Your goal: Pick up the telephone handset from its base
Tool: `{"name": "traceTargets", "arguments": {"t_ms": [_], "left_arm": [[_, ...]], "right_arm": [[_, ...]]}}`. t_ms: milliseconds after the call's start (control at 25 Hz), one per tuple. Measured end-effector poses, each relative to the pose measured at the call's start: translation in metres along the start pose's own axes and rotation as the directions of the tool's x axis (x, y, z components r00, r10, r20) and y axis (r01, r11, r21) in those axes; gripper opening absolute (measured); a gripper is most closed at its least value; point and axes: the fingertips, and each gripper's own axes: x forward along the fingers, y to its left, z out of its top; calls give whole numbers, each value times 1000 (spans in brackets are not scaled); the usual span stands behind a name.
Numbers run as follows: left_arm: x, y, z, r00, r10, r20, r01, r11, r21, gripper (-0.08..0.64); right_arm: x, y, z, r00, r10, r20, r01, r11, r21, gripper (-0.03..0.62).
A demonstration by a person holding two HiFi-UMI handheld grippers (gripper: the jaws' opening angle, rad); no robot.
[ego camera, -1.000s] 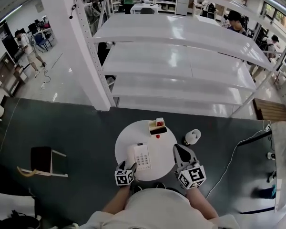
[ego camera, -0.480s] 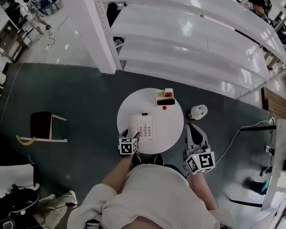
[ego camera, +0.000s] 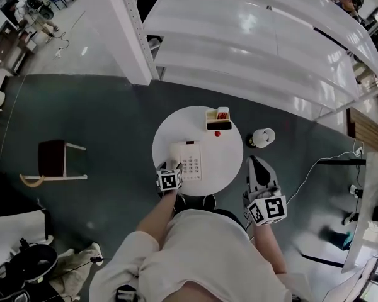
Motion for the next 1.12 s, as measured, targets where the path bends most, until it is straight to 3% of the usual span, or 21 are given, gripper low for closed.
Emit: {"name": "traceTargets", "arguments": {"t_ms": [200,360,600,1120], "left_arm": [[13,-2,3,1000,8,-23,-9,1000,-17,311],[21,4,4,999,32,-34,-36,994,-102,311],[31,14,-7,996,38,-75,-48,989,-136,310],[44,10,-4,994,37,-105,-52,988,-145,244]], "right_arm": [[0,-6,-1,1000,-14,-2,14,1000,7,9],[-3,-10,-4,1000,-24,-8,24,1000,3,9],[-3,-13,-13,999,-47,-23,48,998,30,9],[-10,-27,-7,996,-89,-2,88,995,54,9]]}}
